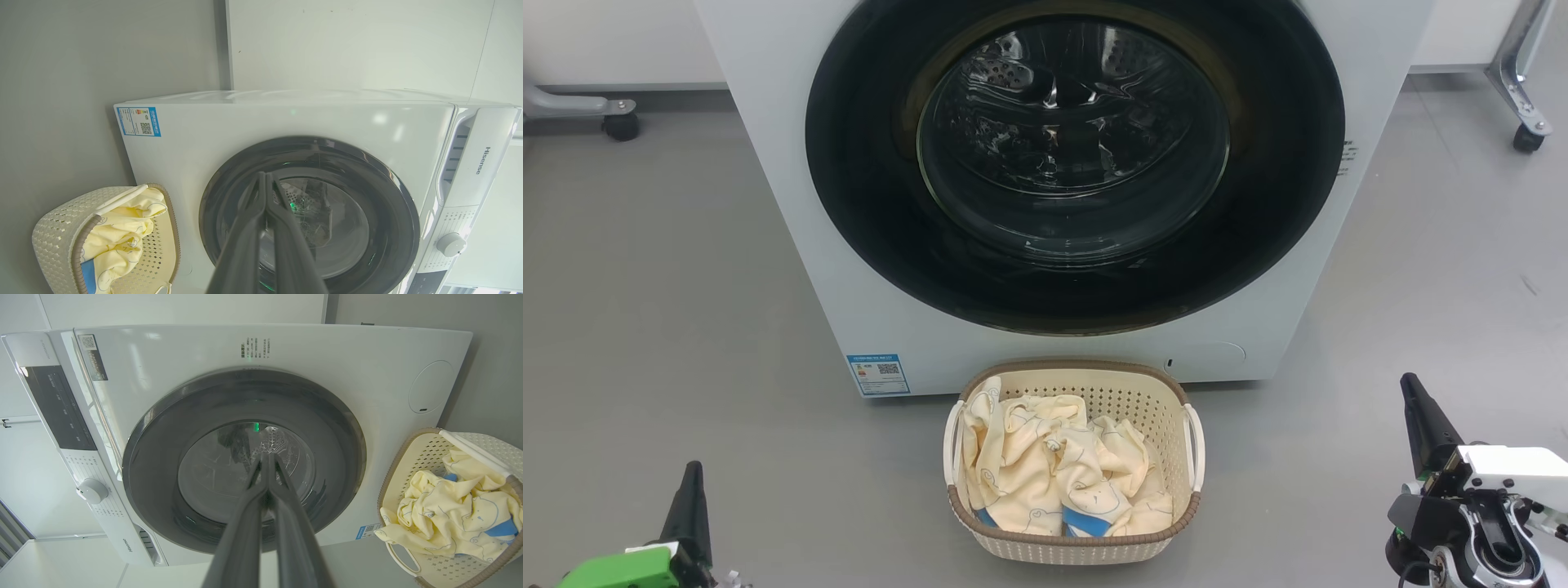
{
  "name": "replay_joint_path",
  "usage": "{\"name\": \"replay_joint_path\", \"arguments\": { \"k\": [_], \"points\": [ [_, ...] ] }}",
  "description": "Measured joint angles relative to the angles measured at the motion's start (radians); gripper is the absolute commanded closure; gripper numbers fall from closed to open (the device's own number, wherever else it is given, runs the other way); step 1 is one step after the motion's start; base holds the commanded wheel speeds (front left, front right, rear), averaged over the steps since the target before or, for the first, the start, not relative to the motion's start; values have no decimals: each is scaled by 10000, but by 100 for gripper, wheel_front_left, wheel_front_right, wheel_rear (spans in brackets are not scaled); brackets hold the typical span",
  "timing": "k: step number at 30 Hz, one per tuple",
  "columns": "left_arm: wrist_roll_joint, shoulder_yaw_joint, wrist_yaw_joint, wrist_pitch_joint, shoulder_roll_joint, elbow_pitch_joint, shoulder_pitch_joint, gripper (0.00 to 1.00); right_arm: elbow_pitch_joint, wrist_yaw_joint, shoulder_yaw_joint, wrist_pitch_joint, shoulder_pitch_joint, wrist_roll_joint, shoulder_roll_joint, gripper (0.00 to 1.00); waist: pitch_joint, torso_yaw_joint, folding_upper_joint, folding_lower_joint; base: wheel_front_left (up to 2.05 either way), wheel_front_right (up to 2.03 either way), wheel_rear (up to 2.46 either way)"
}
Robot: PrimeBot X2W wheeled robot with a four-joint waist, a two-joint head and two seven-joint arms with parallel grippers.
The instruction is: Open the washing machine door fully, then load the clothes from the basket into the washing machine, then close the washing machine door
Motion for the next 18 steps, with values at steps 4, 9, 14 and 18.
{"name": "replay_joint_path", "arguments": {
  "k": [4, 9, 14, 18],
  "points": [
    [0, 0, 0, 0, 0, 0, 0, 100, 0, 0, 0, 0, 0, 0, 0, 100, 0, 0, 0, 0, 0, 0, 0],
    [0, 0, 0, 0, 0, 0, 0, 100, 0, 0, 0, 0, 0, 0, 0, 100, 0, 0, 0, 0, 0, 0, 0],
    [0, 0, 0, 0, 0, 0, 0, 100, 0, 0, 0, 0, 0, 0, 0, 100, 0, 0, 0, 0, 0, 0, 0],
    [0, 0, 0, 0, 0, 0, 0, 100, 0, 0, 0, 0, 0, 0, 0, 100, 0, 0, 0, 0, 0, 0, 0]
  ]
}}
